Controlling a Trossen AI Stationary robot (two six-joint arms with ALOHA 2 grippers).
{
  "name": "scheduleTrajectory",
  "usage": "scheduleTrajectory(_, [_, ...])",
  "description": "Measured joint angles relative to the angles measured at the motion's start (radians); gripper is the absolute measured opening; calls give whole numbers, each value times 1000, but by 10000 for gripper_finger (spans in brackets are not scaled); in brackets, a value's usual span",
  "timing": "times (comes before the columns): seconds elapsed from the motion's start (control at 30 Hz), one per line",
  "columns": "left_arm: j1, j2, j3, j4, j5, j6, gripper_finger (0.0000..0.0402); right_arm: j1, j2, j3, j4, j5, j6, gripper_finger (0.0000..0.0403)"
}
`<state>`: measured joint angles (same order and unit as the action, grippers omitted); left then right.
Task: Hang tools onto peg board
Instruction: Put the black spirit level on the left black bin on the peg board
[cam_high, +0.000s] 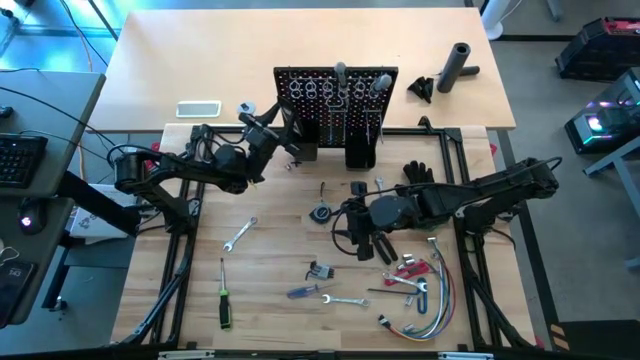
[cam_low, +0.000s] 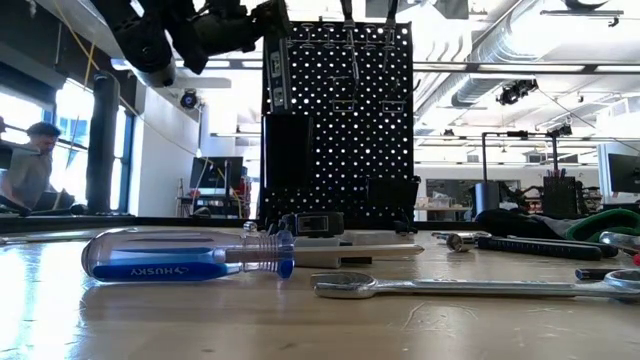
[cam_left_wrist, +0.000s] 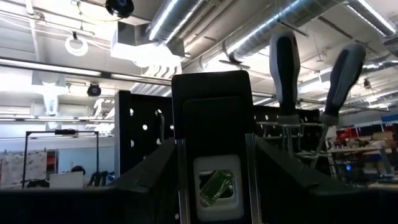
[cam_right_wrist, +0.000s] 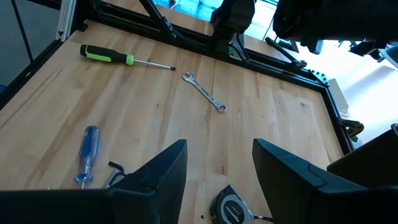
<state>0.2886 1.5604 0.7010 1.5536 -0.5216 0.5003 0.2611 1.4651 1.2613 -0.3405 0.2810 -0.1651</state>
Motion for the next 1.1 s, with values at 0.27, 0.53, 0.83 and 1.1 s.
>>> scheduleTrajectory(0.27, [0, 0, 0, -22, -15, -1, 166, 0, 0, 0, 0, 0, 0, 181])
scheduleTrajectory(0.53, [0, 1, 0, -42, -14, -6, 166, 0, 0, 0, 0, 0, 0, 181])
scheduleTrajectory(0.83, [9, 2, -3, -92, -10, -31, 166, 0, 0, 0, 0, 0, 8, 181])
scheduleTrajectory(1.1, [39, 2, -47, -83, -4, -98, 166, 1, 0, 0, 0, -1, 11, 181])
